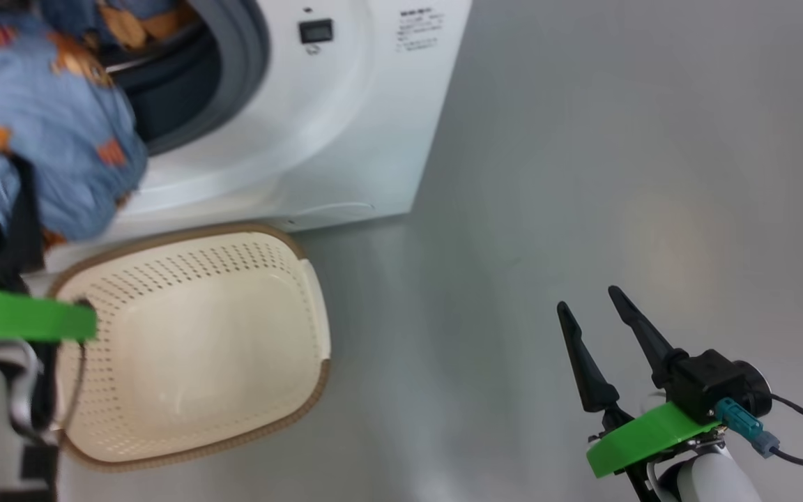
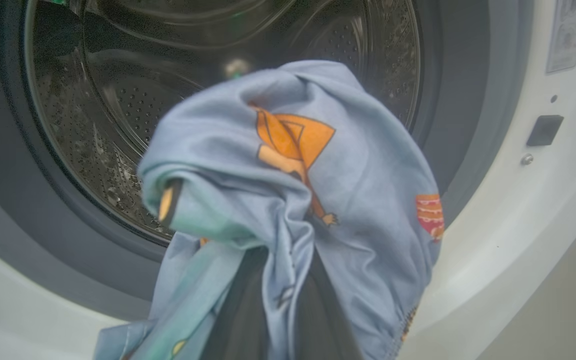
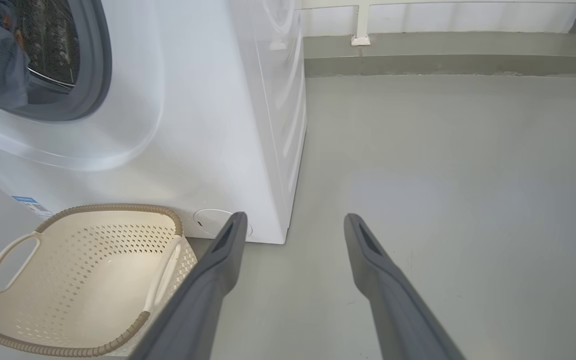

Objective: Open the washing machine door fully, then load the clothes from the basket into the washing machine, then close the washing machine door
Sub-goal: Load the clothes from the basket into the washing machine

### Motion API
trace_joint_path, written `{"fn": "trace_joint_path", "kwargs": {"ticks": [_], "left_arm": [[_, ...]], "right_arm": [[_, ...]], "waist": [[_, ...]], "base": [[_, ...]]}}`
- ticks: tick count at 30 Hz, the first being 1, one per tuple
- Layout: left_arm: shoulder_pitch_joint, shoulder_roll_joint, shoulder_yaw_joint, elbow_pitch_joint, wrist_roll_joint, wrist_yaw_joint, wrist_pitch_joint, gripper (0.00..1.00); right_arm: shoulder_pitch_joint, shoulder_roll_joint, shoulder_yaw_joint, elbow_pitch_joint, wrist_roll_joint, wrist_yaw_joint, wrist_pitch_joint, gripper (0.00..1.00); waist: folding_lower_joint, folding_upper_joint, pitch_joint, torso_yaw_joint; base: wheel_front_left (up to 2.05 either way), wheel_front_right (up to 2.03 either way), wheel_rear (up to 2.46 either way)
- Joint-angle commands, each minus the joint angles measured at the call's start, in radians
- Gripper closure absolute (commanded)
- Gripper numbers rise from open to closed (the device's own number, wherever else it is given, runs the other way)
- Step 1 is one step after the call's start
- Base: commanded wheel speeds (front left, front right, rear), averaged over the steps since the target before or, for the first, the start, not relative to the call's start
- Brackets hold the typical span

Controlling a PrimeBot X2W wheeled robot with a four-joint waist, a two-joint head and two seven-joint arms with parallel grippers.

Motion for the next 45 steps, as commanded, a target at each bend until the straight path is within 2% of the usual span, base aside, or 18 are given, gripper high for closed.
{"fn": "trace_joint_path", "kwargs": {"ticks": [1,5,6,14,24,33,40,45], "left_arm": [[-0.035,0.046,0.027,-0.014,0.002,-0.002,-0.006,1.0],[-0.141,0.09,0.023,0.044,-0.002,-0.002,-0.006,1.0],[-0.193,0.114,0.011,0.08,-0.001,-0.002,-0.006,1.0],[-0.404,0.202,-0.052,0.249,0.0,-0.002,-0.006,1.0],[-0.639,0.272,-0.124,0.445,0.002,-0.002,0.056,1.0],[-0.83,0.298,-0.163,0.558,-0.039,-0.002,0.092,1.0],[-0.92,0.317,-0.169,0.56,-0.024,0.007,0.005,1.0],[-0.93,0.313,-0.164,0.552,-0.023,0.008,-0.005,1.0]], "right_arm": [[-0.008,-0.002,0.028,-0.023,0.004,0.002,-0.012,0.0],[-0.021,-0.002,0.036,-0.026,0.017,0.002,-0.012,0.0],[-0.025,-0.002,0.042,-0.028,0.023,0.002,-0.012,0.0],[-0.042,-0.002,0.065,-0.035,0.047,0.002,-0.012,0.0],[-0.046,-0.002,0.093,-0.032,0.076,0.002,-0.012,0.0],[-0.049,-0.002,0.126,-0.043,0.096,0.002,-0.012,0.0],[-0.051,-0.002,0.153,-0.044,0.112,0.002,-0.012,0.0],[-0.057,-0.002,0.162,-0.044,0.115,0.002,-0.012,0.0]], "waist": [[0.0,0.0,0.044,-0.039],[0.0,0.0,0.08,-0.067],[0.0,0.0,0.097,-0.079],[0.0,0.0,0.164,-0.118],[0.0,0.0,0.252,-0.132],[0.0,0.0,0.335,-0.141],[0.0,0.0,0.373,-0.153],[0.0,0.0,0.38,-0.156]], "base": [[0.0,0.0,0.0],[0.0,0.0,0.0],[0.0,0.0,0.0],[0.0,0.0,0.0],[0.0,0.0,0.0],[0.0,0.0,0.0],[0.0,0.0,0.0],[0.0,0.0,0.0]]}}
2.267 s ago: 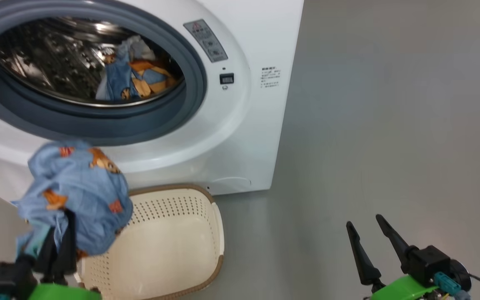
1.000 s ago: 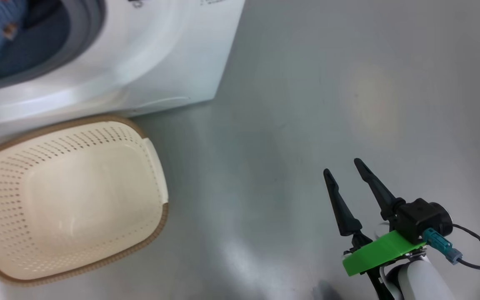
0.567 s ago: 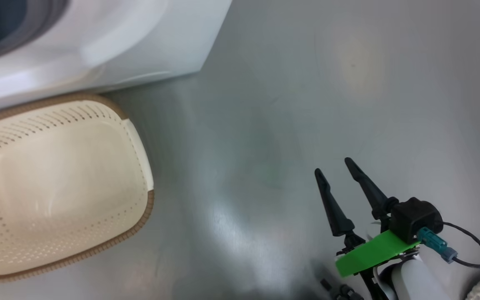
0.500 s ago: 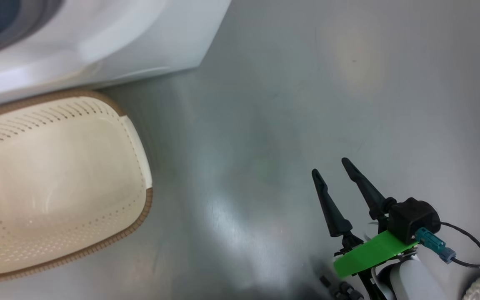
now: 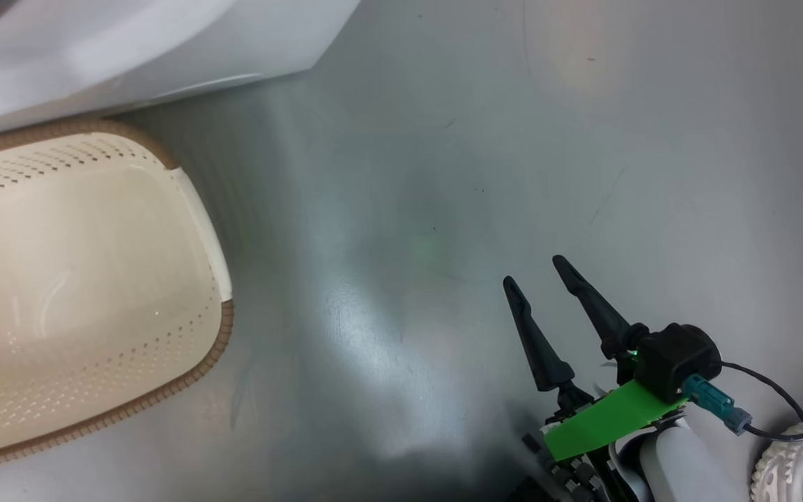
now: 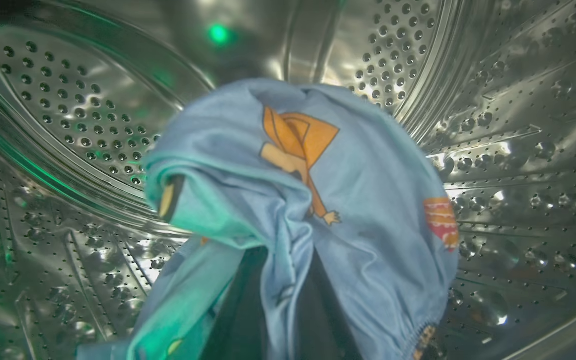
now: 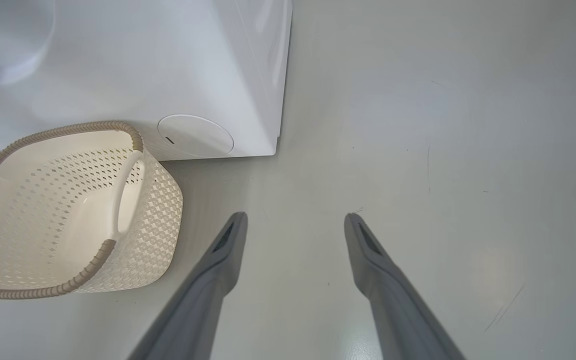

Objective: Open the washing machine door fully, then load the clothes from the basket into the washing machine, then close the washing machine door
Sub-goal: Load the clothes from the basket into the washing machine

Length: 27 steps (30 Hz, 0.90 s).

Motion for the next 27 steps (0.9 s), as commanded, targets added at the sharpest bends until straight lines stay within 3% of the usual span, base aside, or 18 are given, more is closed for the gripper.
{"fn": "trace_joint_path", "kwargs": {"ticks": [1,6,7,8,9,17,27], "left_arm": [[-0.007,0.051,0.011,-0.021,0.006,0.006,-0.005,1.0],[-0.007,0.051,0.006,0.031,-0.002,0.003,-0.006,1.0],[-0.01,0.05,0.003,0.04,-0.005,0.002,-0.006,0.9],[-0.013,0.049,-0.004,0.049,-0.005,0.002,-0.006,0.63],[-0.014,0.047,-0.007,0.063,-0.01,0.001,-0.006,0.02],[-0.027,0.022,-0.032,0.141,-0.032,-0.001,-0.006,0.0],[0.066,-0.028,-0.011,0.096,-0.049,0.022,-0.006,0.0]], "right_arm": [[0.02,-0.003,0.027,-0.017,0.018,0.002,-0.012,0.0],[0.017,-0.003,0.03,-0.011,0.019,0.002,-0.012,0.0],[0.017,-0.003,0.029,-0.009,0.019,0.002,-0.012,0.0],[0.016,-0.003,0.028,-0.007,0.019,0.002,-0.012,0.0],[0.015,-0.003,0.028,-0.005,0.019,0.002,-0.012,0.0],[0.002,-0.003,0.015,0.004,0.022,0.002,-0.012,0.0],[-0.008,-0.003,-0.017,0.025,0.011,0.002,-0.012,0.0]], "waist": [[0.0,0.0,0.002,-0.002],[0.0,0.0,-0.002,0.0],[0.0,0.0,-0.002,0.001],[0.0,0.0,-0.004,0.002],[0.0,0.0,-0.007,0.004],[0.0,0.0,-0.047,0.02],[0.0,0.0,-0.138,0.063]], "base": [[0.0,0.0,0.0],[0.0,0.0,0.0],[0.0,0.0,0.0],[0.0,0.0,0.0],[0.0,0.0,0.0],[0.0,0.0,0.0],[0.0,0.0,0.0]]}}
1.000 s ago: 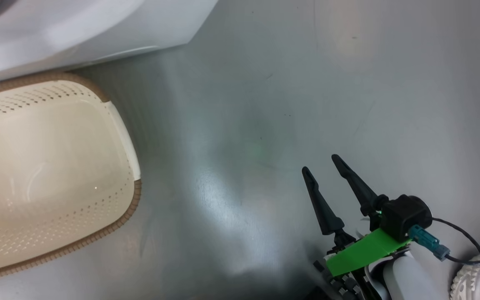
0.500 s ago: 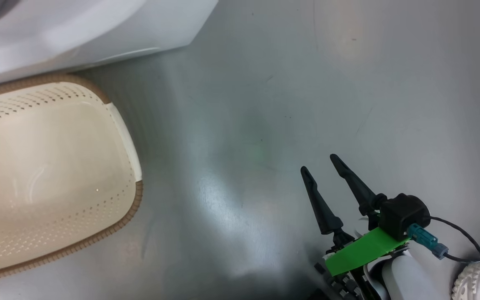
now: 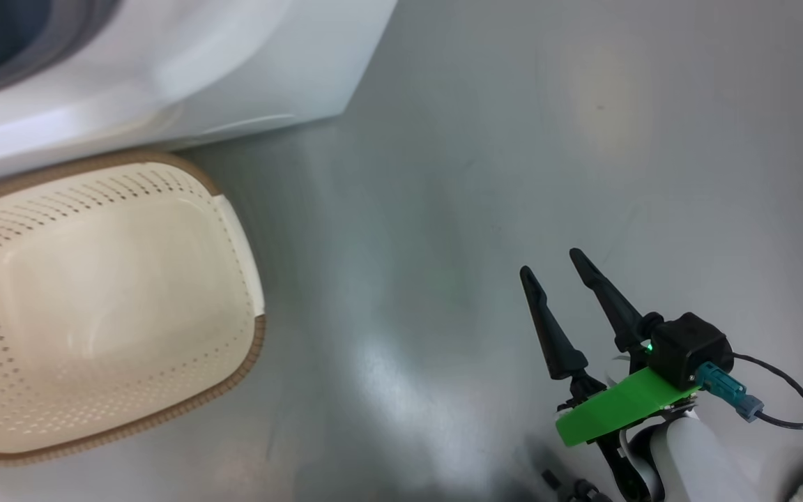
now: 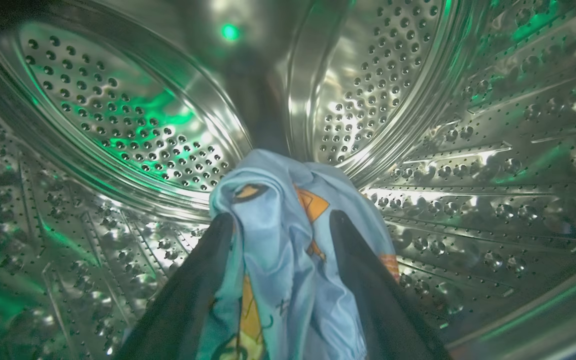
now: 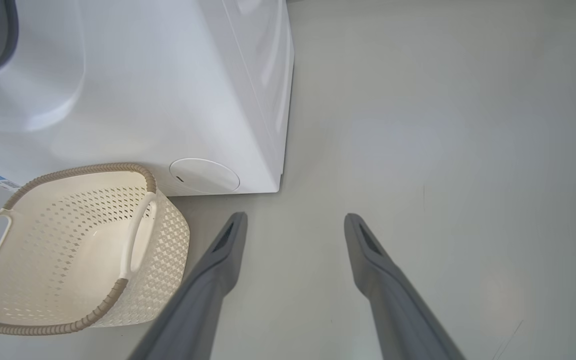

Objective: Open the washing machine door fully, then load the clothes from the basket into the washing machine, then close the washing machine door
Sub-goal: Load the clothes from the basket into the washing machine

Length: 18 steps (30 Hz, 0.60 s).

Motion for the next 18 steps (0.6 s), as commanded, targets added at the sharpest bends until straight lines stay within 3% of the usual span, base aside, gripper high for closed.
{"fn": "trace_joint_path", "kwargs": {"ticks": [1,18], "left_arm": [[0.044,0.038,0.014,-0.03,-0.005,0.004,-0.006,0.0],[0.349,-0.034,0.091,-0.202,-0.042,-0.003,-0.006,0.0]], "right_arm": [[0.016,-0.002,0.017,-0.016,-0.009,0.002,-0.012,0.0],[0.024,-0.002,-0.015,0.011,-0.047,0.002,-0.012,0.0]], "waist": [[0.0,0.0,-0.041,0.028],[0.0,0.0,-0.192,0.098]], "base": [[0.0,0.0,0.0],[0.0,0.0,0.0]]}}
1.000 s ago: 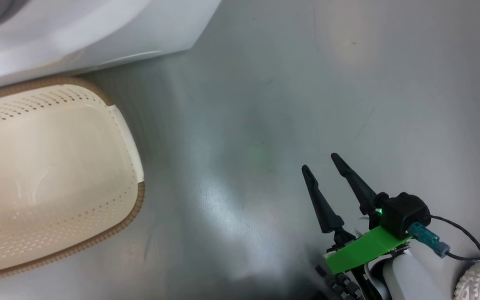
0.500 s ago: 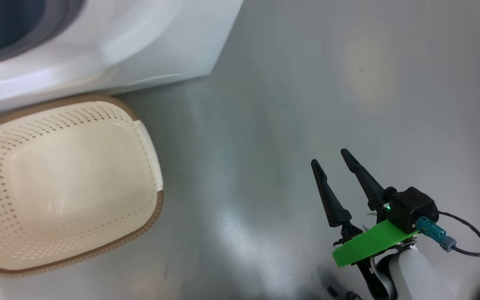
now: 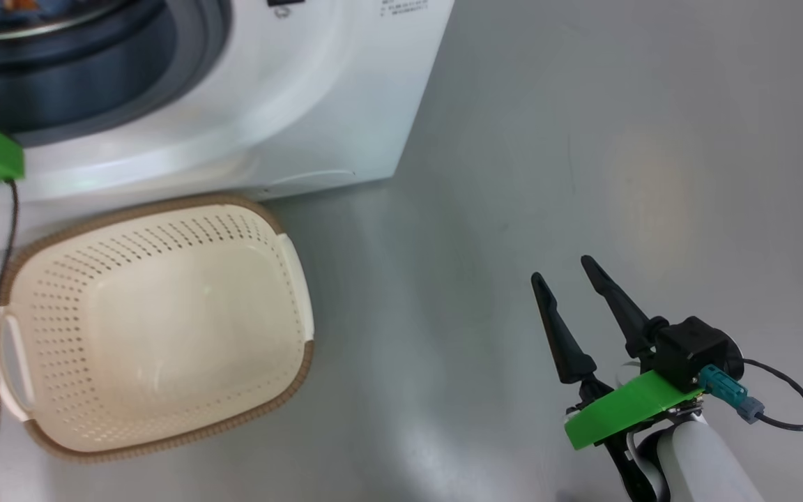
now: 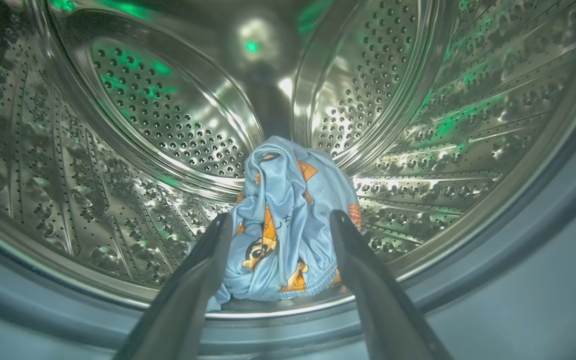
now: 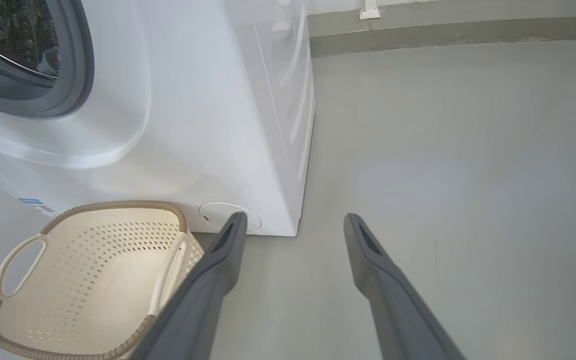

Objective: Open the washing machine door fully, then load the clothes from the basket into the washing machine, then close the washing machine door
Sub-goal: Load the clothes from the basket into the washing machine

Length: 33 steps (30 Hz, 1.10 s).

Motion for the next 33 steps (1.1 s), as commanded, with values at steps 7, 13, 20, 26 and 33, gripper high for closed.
{"fn": "trace_joint_path", "kwargs": {"ticks": [7,13,20,26,33], "left_arm": [[0.189,0.001,0.032,-0.167,0.03,-0.004,-0.005,0.0],[0.308,-0.039,0.055,-0.251,0.048,0.006,-0.005,0.0],[0.469,-0.083,0.113,-0.374,0.066,0.026,-0.005,0.0],[0.613,-0.114,0.134,-0.458,0.098,0.021,-0.005,0.0],[0.758,-0.139,0.148,-0.553,0.154,0.027,-0.005,0.0]], "right_arm": [[0.058,-0.001,0.008,-0.006,-0.017,0.002,-0.012,0.0],[0.091,-0.001,-0.01,0.0,-0.03,0.002,-0.012,0.0],[0.122,-0.001,-0.009,0.007,-0.023,0.002,-0.012,0.0],[0.146,-0.001,-0.009,0.014,-0.021,0.002,-0.012,0.0],[0.18,-0.001,-0.009,0.023,-0.029,0.002,-0.012,0.0]], "waist": [[0.0,0.0,-0.121,0.04],[0.0,0.0,-0.187,0.055],[0.0,0.0,-0.264,0.059],[0.0,0.0,-0.326,0.066],[0.0,0.0,-0.387,0.071]], "base": [[0.0,0.0,0.0],[0.0,0.0,0.0],[0.0,0.0,0.0],[0.0,0.0,0.0],[0.0,0.0,0.0]]}}
